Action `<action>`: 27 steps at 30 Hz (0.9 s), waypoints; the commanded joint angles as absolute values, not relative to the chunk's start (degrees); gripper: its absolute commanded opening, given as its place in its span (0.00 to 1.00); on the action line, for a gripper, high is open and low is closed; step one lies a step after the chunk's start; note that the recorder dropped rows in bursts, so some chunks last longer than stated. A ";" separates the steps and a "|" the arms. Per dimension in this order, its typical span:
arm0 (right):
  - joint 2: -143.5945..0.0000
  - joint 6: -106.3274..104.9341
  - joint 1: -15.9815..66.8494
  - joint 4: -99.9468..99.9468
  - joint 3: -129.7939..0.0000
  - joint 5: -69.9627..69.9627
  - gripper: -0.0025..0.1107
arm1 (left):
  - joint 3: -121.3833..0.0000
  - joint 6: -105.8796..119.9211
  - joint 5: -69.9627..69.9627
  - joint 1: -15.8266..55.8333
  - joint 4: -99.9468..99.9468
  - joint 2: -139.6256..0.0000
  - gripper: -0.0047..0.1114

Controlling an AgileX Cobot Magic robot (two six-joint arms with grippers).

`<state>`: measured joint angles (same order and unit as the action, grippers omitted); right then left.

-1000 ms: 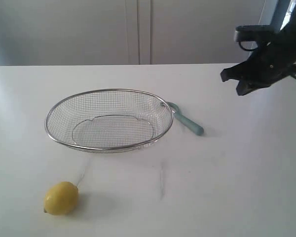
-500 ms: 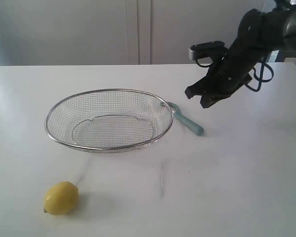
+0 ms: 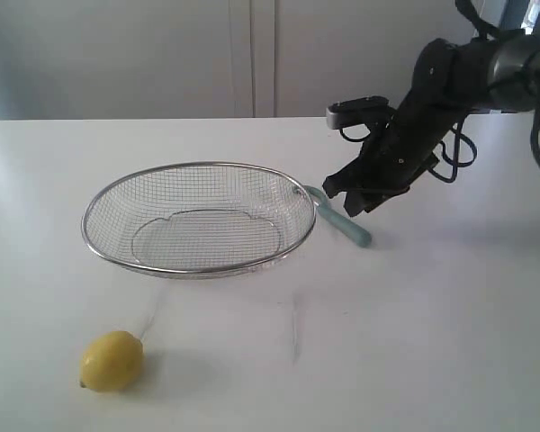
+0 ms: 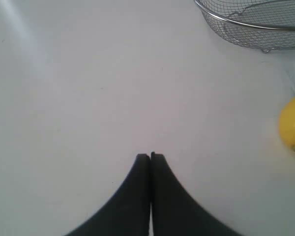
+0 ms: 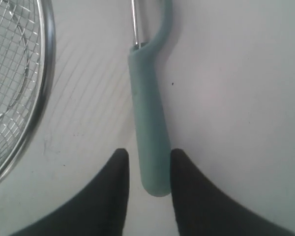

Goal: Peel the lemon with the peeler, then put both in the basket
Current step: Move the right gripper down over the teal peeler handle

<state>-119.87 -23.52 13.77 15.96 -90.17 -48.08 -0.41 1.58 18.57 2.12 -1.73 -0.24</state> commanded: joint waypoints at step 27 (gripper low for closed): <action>-125.60 -32.89 15.43 18.09 -90.76 -41.76 0.41 | 0.00 1.55 19.05 2.11 -2.09 0.00 0.04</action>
<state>-125.39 -32.37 15.41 18.08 -90.40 -42.34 -0.41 1.58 18.57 2.12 -1.73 -0.24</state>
